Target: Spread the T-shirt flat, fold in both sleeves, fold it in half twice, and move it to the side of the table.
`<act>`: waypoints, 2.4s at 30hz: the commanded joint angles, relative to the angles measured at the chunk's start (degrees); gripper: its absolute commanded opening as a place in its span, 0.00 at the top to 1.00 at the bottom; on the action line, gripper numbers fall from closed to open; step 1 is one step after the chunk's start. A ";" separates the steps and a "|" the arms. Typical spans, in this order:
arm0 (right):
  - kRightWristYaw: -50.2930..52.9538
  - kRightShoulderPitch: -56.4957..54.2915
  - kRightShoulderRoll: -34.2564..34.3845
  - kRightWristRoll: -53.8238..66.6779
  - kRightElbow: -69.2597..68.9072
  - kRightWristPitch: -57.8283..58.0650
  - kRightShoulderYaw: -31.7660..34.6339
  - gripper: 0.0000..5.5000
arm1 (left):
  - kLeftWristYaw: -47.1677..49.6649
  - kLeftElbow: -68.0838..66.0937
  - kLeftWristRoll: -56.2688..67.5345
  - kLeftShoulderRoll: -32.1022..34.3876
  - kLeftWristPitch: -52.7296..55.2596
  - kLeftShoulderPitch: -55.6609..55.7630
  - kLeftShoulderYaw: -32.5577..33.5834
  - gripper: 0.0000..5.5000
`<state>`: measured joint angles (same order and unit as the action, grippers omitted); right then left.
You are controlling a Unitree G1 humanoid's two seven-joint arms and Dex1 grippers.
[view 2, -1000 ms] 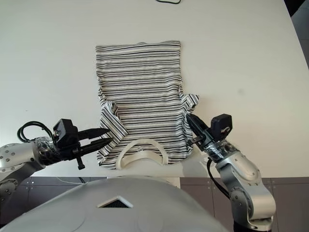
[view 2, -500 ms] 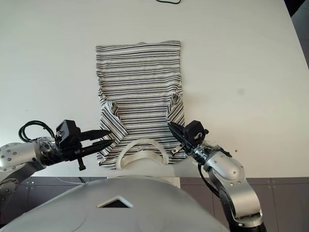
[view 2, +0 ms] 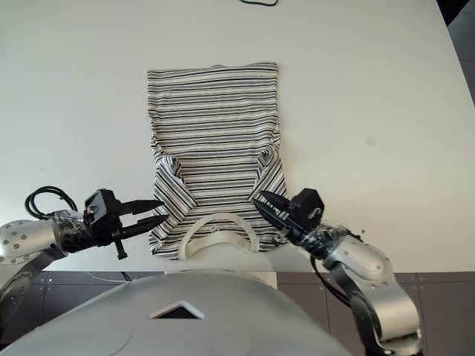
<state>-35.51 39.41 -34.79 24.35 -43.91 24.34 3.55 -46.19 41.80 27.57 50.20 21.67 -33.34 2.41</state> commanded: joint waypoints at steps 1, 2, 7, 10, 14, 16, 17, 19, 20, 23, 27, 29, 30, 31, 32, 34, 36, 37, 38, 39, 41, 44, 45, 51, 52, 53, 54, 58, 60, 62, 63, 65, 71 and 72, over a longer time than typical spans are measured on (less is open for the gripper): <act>-8.09 5.24 -5.41 -2.44 6.77 -8.65 12.20 0.81 | -4.25 -8.11 -12.07 3.40 -14.51 -4.25 2.46 0.75; -10.21 6.42 -6.22 -3.07 8.62 -11.33 14.58 0.81 | -4.92 -9.47 -13.23 3.16 -17.17 -4.89 3.23 0.75; -17.95 12.48 -11.08 -18.21 21.58 -35.31 16.00 0.72 | -1.50 -25.35 -33.24 3.75 -51.55 -10.04 3.67 0.68; -16.03 11.44 -10.85 -25.62 24.76 -43.23 12.90 0.66 | 2.71 -31.38 -42.72 3.39 -67.04 -9.87 2.41 0.63; -14.19 10.60 -9.73 -29.14 26.41 -46.41 11.13 0.66 | 6.84 -35.95 -49.94 3.73 -77.77 -8.28 1.55 0.63; -13.52 9.11 -9.79 -30.16 26.66 -46.60 9.77 0.66 | 8.20 -35.10 -52.09 2.82 -79.79 -7.96 0.35 0.63; -13.40 8.38 -9.93 -30.14 26.64 -46.44 9.25 0.66 | 8.76 -34.46 -53.01 2.40 -80.06 -8.06 -0.15 0.63; -13.31 6.94 -10.07 -30.07 26.24 -45.80 8.00 0.66 | 9.95 -33.41 -55.34 1.10 -80.01 -7.71 -1.48 0.63; -13.34 6.31 -10.18 -29.94 26.22 -45.60 7.47 0.66 | 10.61 -33.06 -56.40 0.46 -79.85 -7.46 -1.98 0.63; -13.29 5.17 -10.59 -29.95 26.73 -45.73 6.54 0.66 | 13.22 -33.06 -59.58 -1.33 -78.92 -6.75 -2.44 0.63; -13.09 4.20 -10.50 -29.89 26.71 -45.57 5.42 0.66 | 17.60 -37.11 -64.21 -1.35 -79.73 -5.16 -2.76 0.63; -12.87 3.79 -10.46 -29.98 27.00 -45.69 5.12 0.66 | 19.24 -38.82 -64.93 -0.14 -79.92 -3.88 -2.48 0.63; -12.74 3.68 -10.43 -30.05 27.13 -45.77 5.02 0.66 | 19.67 -39.48 -64.91 0.54 -79.99 -3.20 -2.43 0.63; -12.47 3.66 -10.35 -30.19 27.26 -45.87 4.91 0.66 | 19.93 -40.17 -64.70 1.30 -80.15 -2.30 -2.53 0.63; -12.18 3.53 -10.30 -30.41 27.50 -46.04 4.71 0.66 | 20.07 -40.51 -64.87 1.50 -79.93 -1.30 -3.04 0.63; -11.68 3.13 -10.33 -30.82 28.02 -46.34 4.20 0.66 | 20.61 -41.01 -65.62 1.23 -79.53 0.50 -4.34 0.63; -11.42 2.43 -10.42 -31.13 28.50 -46.54 3.59 0.66 | 21.23 -41.65 -66.95 0.41 -79.91 2.45 -6.27 0.63; -11.29 2.17 -10.49 -31.21 28.65 -46.64 3.36 0.66 | 21.63 -41.89 -67.46 0.10 -80.13 3.12 -7.22 0.63; -11.16 2.04 -10.57 -31.21 28.75 -46.74 3.20 0.66 | 22.05 -42.03 -67.85 -0.02 -80.35 3.57 -8.02 0.63; -11.02 2.04 -10.63 -31.23 28.88 -46.92 3.13 0.66 | 22.49 -42.15 -68.13 -0.01 -80.43 3.88 -8.62 0.63; -10.83 1.90 -10.83 -31.27 29.54 -47.50 3.04 0.66 | 23.31 -42.21 -68.63 0.27 -80.17 4.14 -9.46 0.63; -10.47 1.55 -11.00 -31.46 30.63 -48.36 2.72 0.66 | 23.84 -41.40 -67.77 1.13 -79.75 3.80 -10.06 0.63; -10.19 1.70 -10.96 -31.56 30.82 -48.65 2.64 0.66 | 23.63 -40.61 -66.50 1.63 -79.67 3.53 -10.10 0.63; -8.45 1.79 -11.25 -32.95 32.87 -50.99 2.20 0.65 | 20.45 -35.53 -60.45 5.26 -78.20 1.85 -11.18 0.70; -8.26 1.70 -11.25 -33.05 32.95 -51.15 2.07 0.65 | 19.55 -33.99 -59.23 6.02 -77.42 1.24 -10.98 0.74; -8.05 1.66 -11.31 -33.31 33.04 -51.44 1.91 0.65 | 18.59 -32.31 -57.82 6.79 -76.42 0.64 -10.72 0.76; -7.81 1.62 -11.59 -33.90 33.28 -52.07 1.73 0.65 | 17.72 -30.91 -56.64 7.37 -75.20 0.04 -10.34 0.80; -6.96 1.19 -13.42 -36.04 34.36 -55.88 1.88 0.65 | 15.23 -27.24 -53.66 8.37 -71.42 -1.33 -9.39 0.92; -6.25 0.72 -14.69 -37.52 34.92 -59.49 2.45 0.65 | 14.13 -25.58 -52.43 8.53 -69.67 -1.66 -9.11 0.97; -5.03 -0.04 -15.87 -39.48 35.96 -63.22 2.75 0.63 | 13.09 -24.10 -51.46 8.60 -68.05 -1.82 -8.98 0.98; -4.65 -0.34 -16.32 -40.39 36.42 -64.68 2.62 0.59 | 12.38 -23.14 -50.89 8.58 -67.03 -1.65 -9.02 0.98; -3.33 -0.51 -16.89 -43.07 36.93 -67.65 2.20 0.53 | 10.94 -21.29 -49.68 8.60 -65.18 -1.29 -8.99 0.98; 1.74 -0.82 -15.76 -52.58 37.15 -73.41 -0.56 0.50 | 7.24 -18.61 -46.32 9.88 -62.41 -0.32 -8.69 0.98; 2.68 -1.54 -15.54 -54.12 37.54 -73.98 -1.20 0.50 | 6.80 -18.57 -46.02 10.02 -62.22 -0.10 -8.76 0.98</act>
<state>-32.71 37.96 -50.42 -24.11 -7.98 -49.42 4.72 -38.17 22.65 -19.30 59.00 -41.25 -34.05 -6.76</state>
